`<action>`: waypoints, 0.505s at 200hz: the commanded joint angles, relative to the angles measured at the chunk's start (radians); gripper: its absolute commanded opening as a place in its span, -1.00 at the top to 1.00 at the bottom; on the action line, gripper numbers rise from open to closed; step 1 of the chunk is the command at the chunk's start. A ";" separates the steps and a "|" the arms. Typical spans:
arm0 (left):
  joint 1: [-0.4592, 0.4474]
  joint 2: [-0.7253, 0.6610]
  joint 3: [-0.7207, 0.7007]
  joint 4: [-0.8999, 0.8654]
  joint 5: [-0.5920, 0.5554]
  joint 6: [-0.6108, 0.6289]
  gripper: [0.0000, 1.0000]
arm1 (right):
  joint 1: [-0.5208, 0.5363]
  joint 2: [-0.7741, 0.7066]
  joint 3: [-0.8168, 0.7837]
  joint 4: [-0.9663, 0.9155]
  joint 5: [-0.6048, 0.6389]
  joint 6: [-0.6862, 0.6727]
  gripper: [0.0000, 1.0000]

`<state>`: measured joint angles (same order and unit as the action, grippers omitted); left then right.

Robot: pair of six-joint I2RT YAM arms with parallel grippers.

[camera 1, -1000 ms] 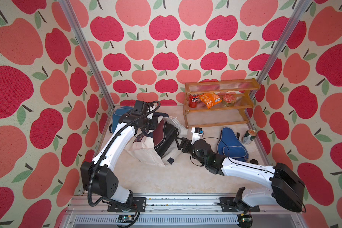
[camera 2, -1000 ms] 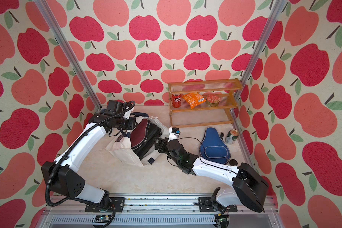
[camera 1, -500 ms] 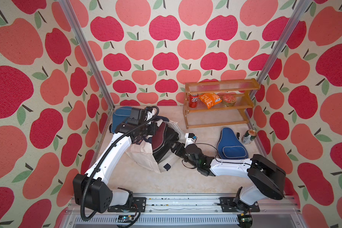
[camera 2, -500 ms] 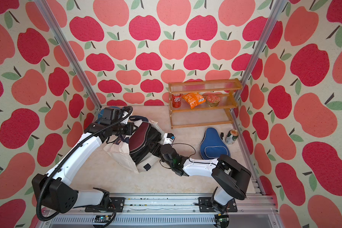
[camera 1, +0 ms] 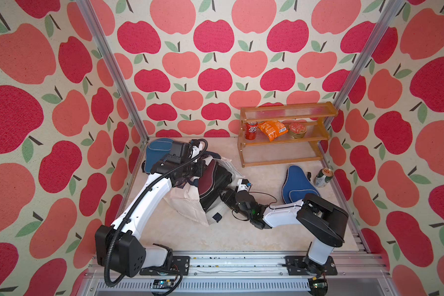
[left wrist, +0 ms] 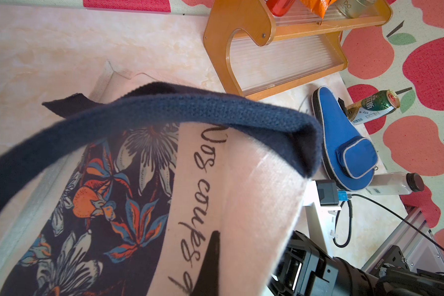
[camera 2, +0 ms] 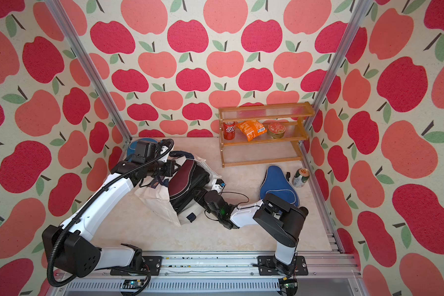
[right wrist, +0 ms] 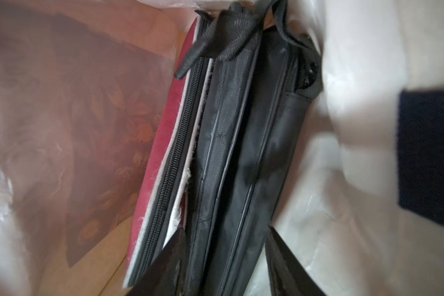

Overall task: Remove the ping pong set from the canvas bag
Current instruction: Adjust the canvas bag at the center of the board, then pick up the ping pong set from the canvas bag.

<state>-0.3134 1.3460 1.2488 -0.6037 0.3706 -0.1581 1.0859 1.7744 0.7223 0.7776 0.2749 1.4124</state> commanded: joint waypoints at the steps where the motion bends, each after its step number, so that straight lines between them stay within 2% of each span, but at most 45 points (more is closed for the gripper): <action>1: -0.005 -0.035 -0.005 0.043 0.036 0.003 1.00 | -0.016 0.033 0.003 0.028 -0.027 0.041 -0.03; 101: -0.017 -0.041 0.000 0.044 0.060 -0.011 1.00 | -0.056 0.171 0.076 0.045 -0.097 0.084 0.01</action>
<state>-0.3229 1.3460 1.2465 -0.6014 0.3870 -0.1654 1.0405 1.9060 0.7616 0.7994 0.2047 1.4807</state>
